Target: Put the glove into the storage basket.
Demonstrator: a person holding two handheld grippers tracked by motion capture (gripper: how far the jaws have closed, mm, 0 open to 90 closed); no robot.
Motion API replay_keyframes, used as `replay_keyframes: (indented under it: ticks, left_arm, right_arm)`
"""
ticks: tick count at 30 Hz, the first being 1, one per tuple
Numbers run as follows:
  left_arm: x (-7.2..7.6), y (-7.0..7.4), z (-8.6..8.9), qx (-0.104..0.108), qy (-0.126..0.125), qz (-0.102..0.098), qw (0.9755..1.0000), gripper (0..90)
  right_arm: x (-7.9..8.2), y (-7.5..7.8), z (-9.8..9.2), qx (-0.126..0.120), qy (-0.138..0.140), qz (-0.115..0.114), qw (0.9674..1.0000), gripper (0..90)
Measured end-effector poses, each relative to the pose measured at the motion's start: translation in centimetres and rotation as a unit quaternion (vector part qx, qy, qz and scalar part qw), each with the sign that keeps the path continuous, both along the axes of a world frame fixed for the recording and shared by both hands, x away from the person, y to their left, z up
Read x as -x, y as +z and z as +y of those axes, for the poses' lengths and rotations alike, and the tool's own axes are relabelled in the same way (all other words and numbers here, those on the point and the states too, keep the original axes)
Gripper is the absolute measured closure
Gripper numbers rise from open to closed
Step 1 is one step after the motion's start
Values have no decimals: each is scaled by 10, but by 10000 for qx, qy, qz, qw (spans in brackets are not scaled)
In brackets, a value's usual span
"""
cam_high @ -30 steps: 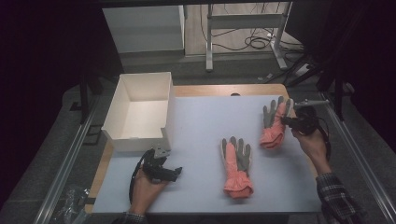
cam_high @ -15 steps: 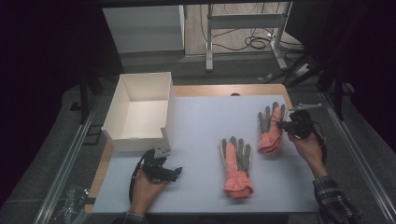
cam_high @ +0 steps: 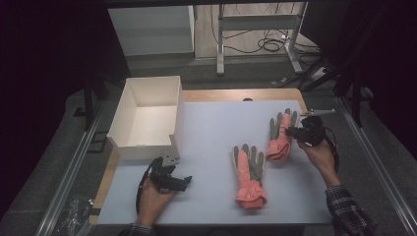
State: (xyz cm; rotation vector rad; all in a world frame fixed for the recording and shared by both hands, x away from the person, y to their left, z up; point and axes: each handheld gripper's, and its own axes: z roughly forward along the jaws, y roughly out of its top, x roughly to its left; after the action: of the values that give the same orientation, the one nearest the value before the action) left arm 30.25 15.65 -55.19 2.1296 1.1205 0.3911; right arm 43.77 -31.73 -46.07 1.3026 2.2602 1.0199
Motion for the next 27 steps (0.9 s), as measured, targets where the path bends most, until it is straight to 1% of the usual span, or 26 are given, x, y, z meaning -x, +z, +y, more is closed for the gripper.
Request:
replay_keyframes:
  ticks: [6, 10, 11, 12, 16, 22, 24, 26, 27]
  left_arm:
    - [0, 0, 0, -1, 0, -2, 10000, 21]
    - [0, 0, 0, -3, -2, -1, 10000, 21]
    - [0, 0, 0, -3, -2, -1, 10000, 21]
    - [0, 0, 0, -2, -1, -1, 10000, 21]
    - [0, 0, 0, -3, -2, -2, 10000, 21]
    - [0, 0, 0, -12, -6, -2, 10000, 21]
    - [0, 0, 1, -39, -28, 5, 10000, 21]
    - [0, 0, 1, -39, -29, 5, 10000, 21]
    - [0, 0, 1, -37, -29, 6, 10000, 21]
  right_arm:
    - [-4, 4, 13, -100, 119, -55, 9999, 752]
    - [-8, 9, 27, -168, 235, -80, 9995, 735]
    - [-8, 9, 27, -168, 235, -80, 9995, 735]
    - [-11, 12, 37, -182, 332, -110, 9992, 724]
    - [-16, 14, 59, -183, 530, -127, 9983, 702]
    - [-24, 8, 97, -117, 865, -80, 9962, 658]
    - [-26, 8, 106, -109, 954, -94, 9953, 639]
    - [-26, 9, 109, -112, 971, -101, 9952, 631]
    - [-27, 13, 112, -117, 1004, -132, 9948, 626]
